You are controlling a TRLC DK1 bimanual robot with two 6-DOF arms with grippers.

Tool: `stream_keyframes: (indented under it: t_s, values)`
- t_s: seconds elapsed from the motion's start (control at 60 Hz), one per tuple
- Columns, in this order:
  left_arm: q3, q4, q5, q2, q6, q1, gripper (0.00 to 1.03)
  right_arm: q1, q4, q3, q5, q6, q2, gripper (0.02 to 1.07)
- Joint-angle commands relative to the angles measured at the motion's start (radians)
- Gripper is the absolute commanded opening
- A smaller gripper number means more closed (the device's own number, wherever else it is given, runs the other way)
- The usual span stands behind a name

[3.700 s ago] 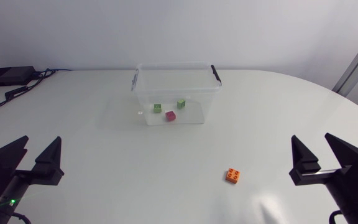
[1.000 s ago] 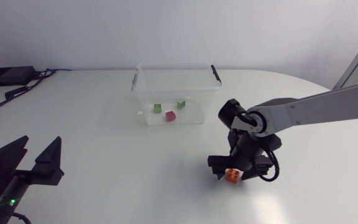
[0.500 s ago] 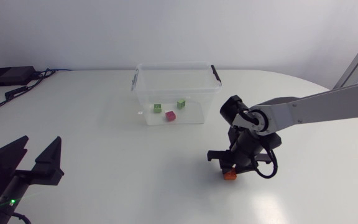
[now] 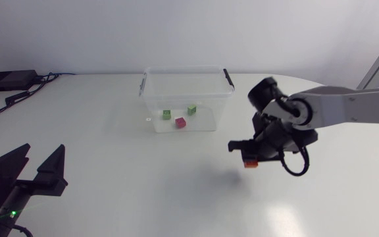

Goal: Place the duplo bricks in the container

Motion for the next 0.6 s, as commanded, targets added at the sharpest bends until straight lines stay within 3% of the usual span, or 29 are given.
stream_keyframes:
  t_s: [0.0, 0.367, 0.583]
  values:
    - [-0.018, 0.007, -0.003, -0.010, 0.007, 0.000, 0.99, 0.006, 0.027, 0.085, 0.018, -0.039, -0.077, 0.08]
    - [-0.018, 0.007, -0.003, -0.010, 0.007, 0.000, 0.99, 0.008, 0.344, 0.194, 0.063, -0.184, -0.021, 0.08]
    - [-0.018, 0.007, -0.003, -0.010, 0.007, 0.000, 0.99, 0.008, 0.397, 0.348, 0.060, -0.216, 0.125, 0.08]
